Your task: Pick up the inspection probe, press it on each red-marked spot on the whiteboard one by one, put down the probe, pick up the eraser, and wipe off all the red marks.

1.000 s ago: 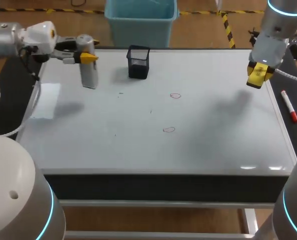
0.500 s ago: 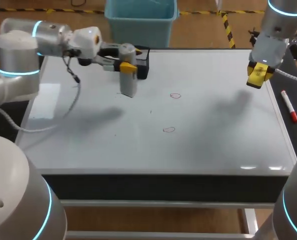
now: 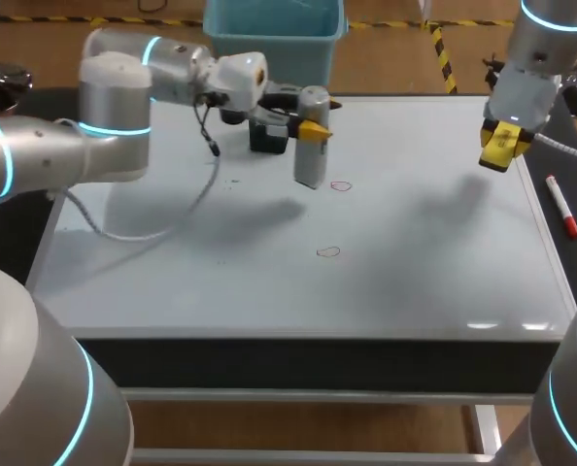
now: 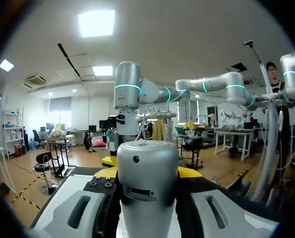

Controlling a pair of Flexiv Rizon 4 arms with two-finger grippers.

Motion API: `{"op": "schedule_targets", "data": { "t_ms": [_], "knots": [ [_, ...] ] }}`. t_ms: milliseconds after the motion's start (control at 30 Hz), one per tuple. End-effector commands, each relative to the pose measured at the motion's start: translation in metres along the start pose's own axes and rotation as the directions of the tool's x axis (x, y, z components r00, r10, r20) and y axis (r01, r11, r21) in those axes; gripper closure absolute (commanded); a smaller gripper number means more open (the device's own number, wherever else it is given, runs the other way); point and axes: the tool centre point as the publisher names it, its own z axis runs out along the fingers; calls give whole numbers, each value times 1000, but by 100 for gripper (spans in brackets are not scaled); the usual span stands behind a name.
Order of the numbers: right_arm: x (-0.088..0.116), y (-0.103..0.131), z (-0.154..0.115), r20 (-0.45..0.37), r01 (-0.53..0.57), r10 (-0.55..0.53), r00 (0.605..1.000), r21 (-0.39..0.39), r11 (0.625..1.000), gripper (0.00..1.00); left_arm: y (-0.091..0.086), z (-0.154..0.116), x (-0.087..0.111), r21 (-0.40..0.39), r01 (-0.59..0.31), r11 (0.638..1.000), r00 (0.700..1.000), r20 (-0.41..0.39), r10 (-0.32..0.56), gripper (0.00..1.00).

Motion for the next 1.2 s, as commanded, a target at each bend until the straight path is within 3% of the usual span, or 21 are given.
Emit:
{"op": "schedule_targets", "data": {
  "t_ms": [33, 400, 1200],
  "knots": [
    [0, -1, -1, -3, 2, -2, 1000, 2, 1000, 100, 10, 23, -17, 14, 0, 1000, 995, -104, 2, 100],
    [0, -1, -1, -3, 2, -2, 1000, 2, 1000, 100, 31, 48, -27, 19, -2, 1000, 992, -126, 4, 100],
    [0, -1, -1, -3, 2, -2, 1000, 2, 1000, 100, 53, 51, -48, 17, 7, 1000, 999, -45, -6, 100]
  ]
}}
